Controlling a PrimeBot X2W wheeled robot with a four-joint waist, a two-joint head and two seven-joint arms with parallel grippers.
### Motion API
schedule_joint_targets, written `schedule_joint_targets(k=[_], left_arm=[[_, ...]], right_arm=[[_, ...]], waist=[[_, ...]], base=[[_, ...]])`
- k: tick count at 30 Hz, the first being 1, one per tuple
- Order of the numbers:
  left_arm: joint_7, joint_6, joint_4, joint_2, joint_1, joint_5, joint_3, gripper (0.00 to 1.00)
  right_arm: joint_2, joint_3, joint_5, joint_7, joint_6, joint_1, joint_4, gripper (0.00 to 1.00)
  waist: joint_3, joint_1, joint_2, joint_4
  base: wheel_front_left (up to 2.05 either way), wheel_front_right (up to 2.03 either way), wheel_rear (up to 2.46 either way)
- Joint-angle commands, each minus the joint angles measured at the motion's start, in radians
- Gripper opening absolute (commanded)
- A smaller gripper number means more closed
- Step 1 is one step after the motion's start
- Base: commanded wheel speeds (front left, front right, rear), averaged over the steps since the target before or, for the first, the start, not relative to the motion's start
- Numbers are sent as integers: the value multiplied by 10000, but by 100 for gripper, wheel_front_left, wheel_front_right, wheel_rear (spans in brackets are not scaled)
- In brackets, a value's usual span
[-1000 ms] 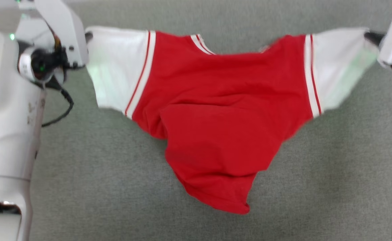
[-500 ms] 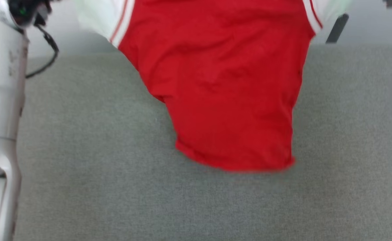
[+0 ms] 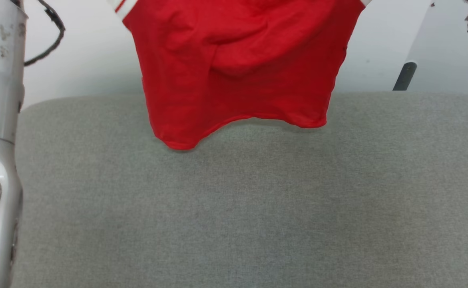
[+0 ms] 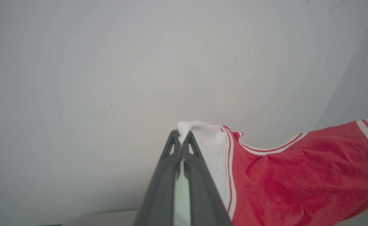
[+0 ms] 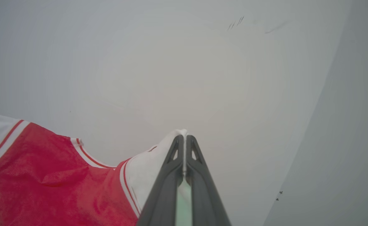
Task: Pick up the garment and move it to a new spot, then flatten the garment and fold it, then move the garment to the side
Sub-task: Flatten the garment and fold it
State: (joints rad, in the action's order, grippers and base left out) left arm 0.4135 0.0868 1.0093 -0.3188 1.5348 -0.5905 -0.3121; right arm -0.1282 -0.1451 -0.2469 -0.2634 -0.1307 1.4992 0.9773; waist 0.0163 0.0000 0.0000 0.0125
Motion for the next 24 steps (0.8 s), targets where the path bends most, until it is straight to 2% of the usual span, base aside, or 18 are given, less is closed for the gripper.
schedule_joint_targets(k=[1, 7, 12, 19, 24], left_arm=[[-103, 2, 76, 41, 102, 29, -26, 0], [-662, -159, 50, 0, 776, 266, -160, 0], [-1728, -367, -185, 142, 1543, 304, -41, 0], [-4020, -712, -250, 555, 2642, 365, 235, 0], [-5692, -663, -217, 895, 3370, 128, 613, 0]], right_arm=[[-6, -147, -133, 139, -1, 104, 163, 0], [-290, -688, -68, 729, -1, 975, 475, 0], [-578, -1089, 429, 1839, -1, 1889, 559, 0], [-1123, -901, 2515, 4675, -1, 3069, 713, 0], [-1379, -265, 4638, 5269, 1, 3505, -69, 0]], waist=[[58, 0, 0, 56], [1130, 0, 0, 94], [2540, 0, 0, 92], [4359, 0, 0, 300], [5518, 0, 0, 635]], base=[[0, 0, 0], [0, 0, 0], [0, 0, 0], [0, 0, 0], [0, 0, 0]])
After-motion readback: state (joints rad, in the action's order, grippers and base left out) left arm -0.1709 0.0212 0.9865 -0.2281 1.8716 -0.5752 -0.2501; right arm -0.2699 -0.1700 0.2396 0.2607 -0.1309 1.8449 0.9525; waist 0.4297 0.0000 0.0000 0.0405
